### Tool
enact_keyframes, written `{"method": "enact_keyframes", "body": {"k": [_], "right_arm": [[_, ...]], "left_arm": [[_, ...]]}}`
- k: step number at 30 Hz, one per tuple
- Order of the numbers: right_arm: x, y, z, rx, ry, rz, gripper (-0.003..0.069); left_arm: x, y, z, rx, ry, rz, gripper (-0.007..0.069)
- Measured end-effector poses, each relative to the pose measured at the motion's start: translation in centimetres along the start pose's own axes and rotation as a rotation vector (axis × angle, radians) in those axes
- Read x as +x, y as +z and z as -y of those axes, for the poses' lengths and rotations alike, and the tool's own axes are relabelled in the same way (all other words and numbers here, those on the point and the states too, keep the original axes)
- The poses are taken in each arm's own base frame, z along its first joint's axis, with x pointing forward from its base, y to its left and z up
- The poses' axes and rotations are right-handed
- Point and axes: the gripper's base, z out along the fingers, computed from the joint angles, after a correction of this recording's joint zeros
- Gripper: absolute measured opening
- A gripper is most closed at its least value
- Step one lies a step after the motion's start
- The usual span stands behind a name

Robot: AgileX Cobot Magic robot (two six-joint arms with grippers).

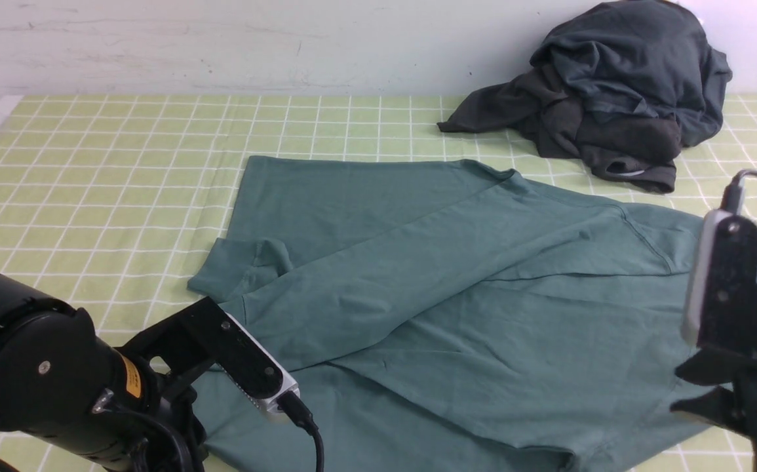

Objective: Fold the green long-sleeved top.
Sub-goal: Use both arms simultaneously to clamp the lower edge of the clothing fabric

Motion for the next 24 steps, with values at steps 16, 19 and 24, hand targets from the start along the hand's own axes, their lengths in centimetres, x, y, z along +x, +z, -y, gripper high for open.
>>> {"method": "enact_keyframes", "body": {"k": [16,19,24], "right_arm": [[3.4,9.2,2.8,-0.077,-0.516,-0.440,0.0282],[3.6,10.1,2.9,-0.076,-0.531,-0.450,0.0255],[3.6,10.6,3.1,-0.061,-0.503,-0.459,0.0195]], "left_arm": [[0.1,0.0,0.3,0.037,-0.032,-0.008,-0.0003],[0.1,0.0,0.3,0.037,-0.032,-0.008,-0.0003],[0.1,0.0,0.3,0.038,-0.033,-0.008,-0.0003]]}}
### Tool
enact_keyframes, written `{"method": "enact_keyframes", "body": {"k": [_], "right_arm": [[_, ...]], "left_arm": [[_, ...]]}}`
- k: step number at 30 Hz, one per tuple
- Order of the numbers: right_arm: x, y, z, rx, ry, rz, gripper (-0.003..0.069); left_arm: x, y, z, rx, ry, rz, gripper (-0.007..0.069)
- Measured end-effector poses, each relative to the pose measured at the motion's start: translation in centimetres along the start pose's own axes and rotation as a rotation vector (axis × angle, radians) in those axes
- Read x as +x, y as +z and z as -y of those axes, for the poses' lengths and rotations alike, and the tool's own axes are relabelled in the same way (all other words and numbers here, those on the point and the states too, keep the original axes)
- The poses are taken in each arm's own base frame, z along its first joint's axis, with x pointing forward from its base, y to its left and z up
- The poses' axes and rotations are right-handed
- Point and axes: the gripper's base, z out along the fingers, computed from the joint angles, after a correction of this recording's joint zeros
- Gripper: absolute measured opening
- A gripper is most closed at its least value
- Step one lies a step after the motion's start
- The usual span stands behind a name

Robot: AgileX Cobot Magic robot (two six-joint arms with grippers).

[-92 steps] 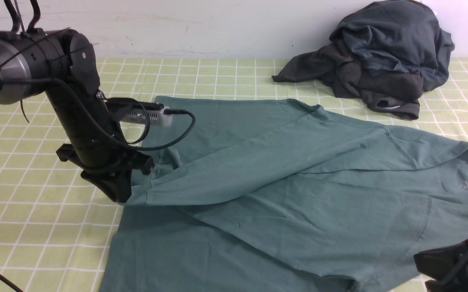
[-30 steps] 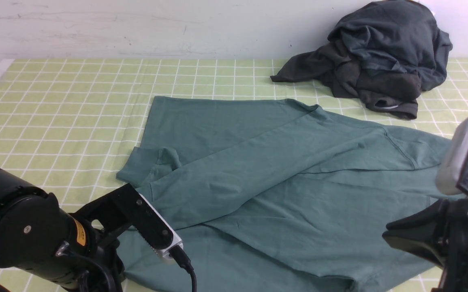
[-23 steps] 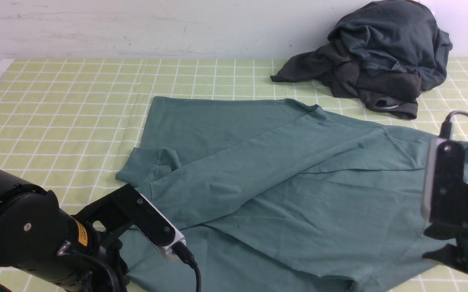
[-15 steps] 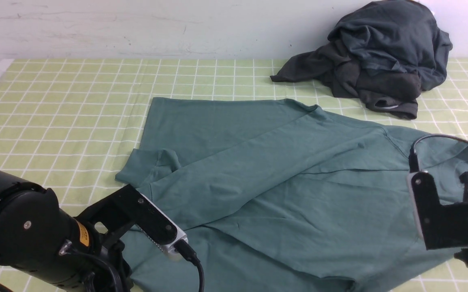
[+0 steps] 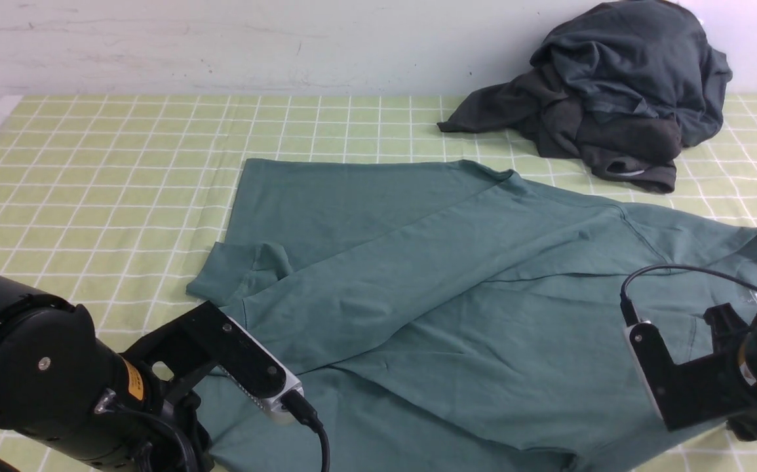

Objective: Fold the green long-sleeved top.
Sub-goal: Use both arms simultaneously to clamp the lower edge of the clothing fabric

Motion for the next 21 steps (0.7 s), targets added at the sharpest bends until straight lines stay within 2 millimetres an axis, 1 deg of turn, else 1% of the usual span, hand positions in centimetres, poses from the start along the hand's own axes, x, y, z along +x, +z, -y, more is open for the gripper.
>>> {"method": "enact_keyframes", "body": {"k": [2,3,4,8,11,13,15,16,18,20,21], "right_arm": [[0.0,0.1,0.1,0.006,0.016,-0.001,0.0150],[0.0,0.1,0.1,0.006,0.020,-0.001,0.0147],[0.0,0.1,0.1,0.010,0.026,0.000,0.0111],[0.0,0.1,0.1,0.009,0.056,0.000,0.0023],[0.0,0.0,0.1,0.012,0.098,0.000,0.0000],[0.1,-0.3,0.2,0.021,0.130,0.000,-0.0001],[0.4,-1.2,0.5,0.045,0.218,0.001,-0.0002],[0.5,-1.3,0.5,0.046,0.238,-0.001,-0.0002],[0.9,-2.6,1.6,0.056,0.425,-0.004,-0.0002],[1.1,-3.4,2.5,0.055,0.538,-0.006,-0.0002],[1.2,-4.0,3.3,0.062,0.607,-0.006,-0.0002]], "left_arm": [[0.0,0.0,0.0,0.000,0.000,0.000,-0.0003],[0.0,0.0,0.0,0.000,0.000,0.000,-0.0003],[0.0,0.0,0.0,0.000,0.000,0.000,-0.0003],[0.0,0.0,0.0,0.000,0.000,0.001,-0.0003],[0.0,0.0,0.0,0.000,0.000,0.001,-0.0003],[-0.1,-0.1,0.0,0.000,0.000,-0.001,-0.0003],[-0.5,-0.7,-0.1,-0.001,-0.007,-0.014,-0.0003],[-0.5,-0.8,-0.1,0.000,-0.006,-0.013,-0.0003],[-1.2,-1.6,-0.7,-0.025,-0.049,0.001,-0.0003],[-1.6,-2.2,-1.5,-0.055,-0.090,0.022,-0.0003],[-2.0,-2.7,-2.1,-0.079,-0.115,0.045,-0.0003]]}}
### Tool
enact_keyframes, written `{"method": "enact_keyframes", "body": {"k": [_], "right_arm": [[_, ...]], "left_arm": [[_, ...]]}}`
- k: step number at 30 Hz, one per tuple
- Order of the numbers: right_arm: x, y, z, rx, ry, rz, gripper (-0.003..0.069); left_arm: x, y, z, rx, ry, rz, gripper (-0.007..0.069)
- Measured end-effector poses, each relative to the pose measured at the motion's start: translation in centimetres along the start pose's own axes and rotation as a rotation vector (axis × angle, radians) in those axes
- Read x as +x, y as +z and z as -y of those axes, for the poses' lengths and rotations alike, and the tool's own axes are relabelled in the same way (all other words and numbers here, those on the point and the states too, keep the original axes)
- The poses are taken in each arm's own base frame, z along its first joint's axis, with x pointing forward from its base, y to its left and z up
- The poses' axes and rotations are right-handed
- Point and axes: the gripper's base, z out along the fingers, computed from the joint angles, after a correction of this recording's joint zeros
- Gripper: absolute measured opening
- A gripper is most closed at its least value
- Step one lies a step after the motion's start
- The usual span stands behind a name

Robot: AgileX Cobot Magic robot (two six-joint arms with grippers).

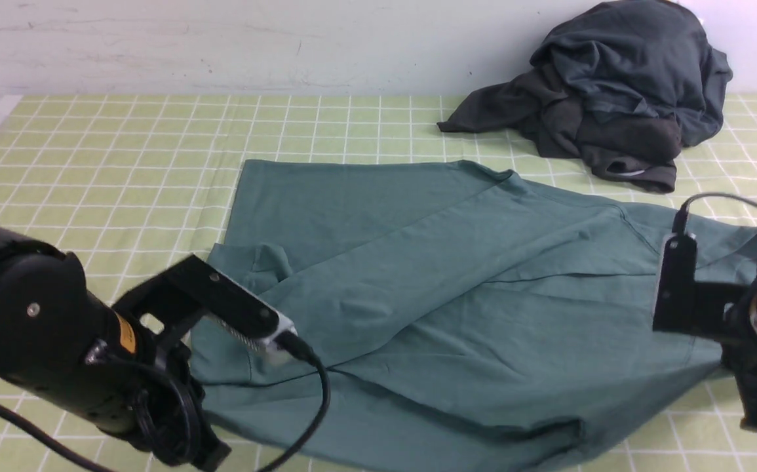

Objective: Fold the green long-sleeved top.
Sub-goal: Use both arms to drag the lower edge of the fabric forward and fold it over the upper edge

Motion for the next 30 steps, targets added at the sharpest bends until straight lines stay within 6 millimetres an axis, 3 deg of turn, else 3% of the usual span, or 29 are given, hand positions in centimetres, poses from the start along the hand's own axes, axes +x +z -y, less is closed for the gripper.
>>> {"method": "enact_keyframes", "body": {"k": [4,6,13,16,17,21,29,30], "right_arm": [[-0.7,-1.2,1.6,0.031,0.074,0.020,-0.0002],[-1.5,-2.3,3.4,0.081,0.113,0.071,-0.0003],[-3.1,-1.9,7.4,0.143,0.210,0.144,-0.0003],[-4.5,-0.7,9.2,0.157,0.226,0.163,-0.0003],[-4.5,-0.7,9.2,0.158,0.225,0.163,-0.0003],[-6.9,1.7,11.3,0.176,0.226,0.193,-0.0003],[-8.8,5.5,14.7,0.197,0.268,0.195,-0.0003],[-9.2,6.4,15.6,0.203,0.284,0.200,-0.0003]], "left_arm": [[-1.0,-0.8,-1.6,-0.056,-0.059,0.065,-0.0003],[-2.5,-1.4,-3.4,-0.097,-0.110,0.132,-0.0003],[-7.5,-1.1,-7.6,-0.140,-0.193,0.195,-0.0003],[-10.7,0.2,-10.0,-0.155,-0.216,0.204,-0.0003],[-10.7,0.2,-10.0,-0.155,-0.217,0.203,-0.0003],[-14.7,2.2,-12.1,-0.156,-0.220,0.193,-0.0003],[-18.7,5.6,-15.7,-0.188,-0.223,0.178,-0.0003],[-19.4,6.7,-17.0,-0.196,-0.240,0.181,-0.0003]]}}
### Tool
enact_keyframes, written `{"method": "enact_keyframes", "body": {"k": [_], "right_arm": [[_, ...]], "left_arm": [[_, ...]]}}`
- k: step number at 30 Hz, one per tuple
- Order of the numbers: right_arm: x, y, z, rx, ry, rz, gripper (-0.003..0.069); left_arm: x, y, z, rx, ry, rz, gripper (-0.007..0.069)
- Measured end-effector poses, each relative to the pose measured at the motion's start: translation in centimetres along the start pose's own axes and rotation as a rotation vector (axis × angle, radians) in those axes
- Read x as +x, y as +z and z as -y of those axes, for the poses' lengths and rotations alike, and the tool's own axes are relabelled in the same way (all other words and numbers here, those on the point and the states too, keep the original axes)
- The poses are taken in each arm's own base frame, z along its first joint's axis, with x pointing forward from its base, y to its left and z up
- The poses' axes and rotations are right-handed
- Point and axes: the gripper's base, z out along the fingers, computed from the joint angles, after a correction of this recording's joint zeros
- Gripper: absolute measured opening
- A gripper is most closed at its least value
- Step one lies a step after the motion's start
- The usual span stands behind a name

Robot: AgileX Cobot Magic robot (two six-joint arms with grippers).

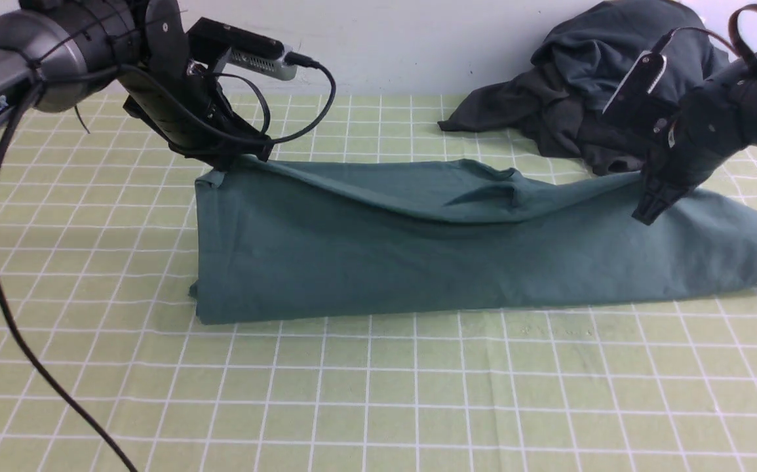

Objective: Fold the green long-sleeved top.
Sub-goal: Use both arms to drag the lower edge of the fabric forward and fold it over the upper edge

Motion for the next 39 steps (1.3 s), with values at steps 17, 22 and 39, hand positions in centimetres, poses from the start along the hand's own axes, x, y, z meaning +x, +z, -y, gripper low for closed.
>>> {"method": "enact_keyframes", "body": {"k": [17,22,39], "right_arm": [[-1.3,5.3,1.2,-0.034,0.216,0.035,0.0068],[-0.8,5.4,1.8,-0.018,0.406,0.031,0.0211],[-7.1,1.9,-6.7,-0.528,0.285,0.158,0.0010]], "left_arm": [[-2.3,9.7,-3.2,-0.029,-0.127,0.093,0.0059],[-2.2,9.8,-4.1,-0.042,-0.189,0.109,0.0250],[-2.1,5.5,3.6,0.330,0.015,-0.126,0.0104]]}}
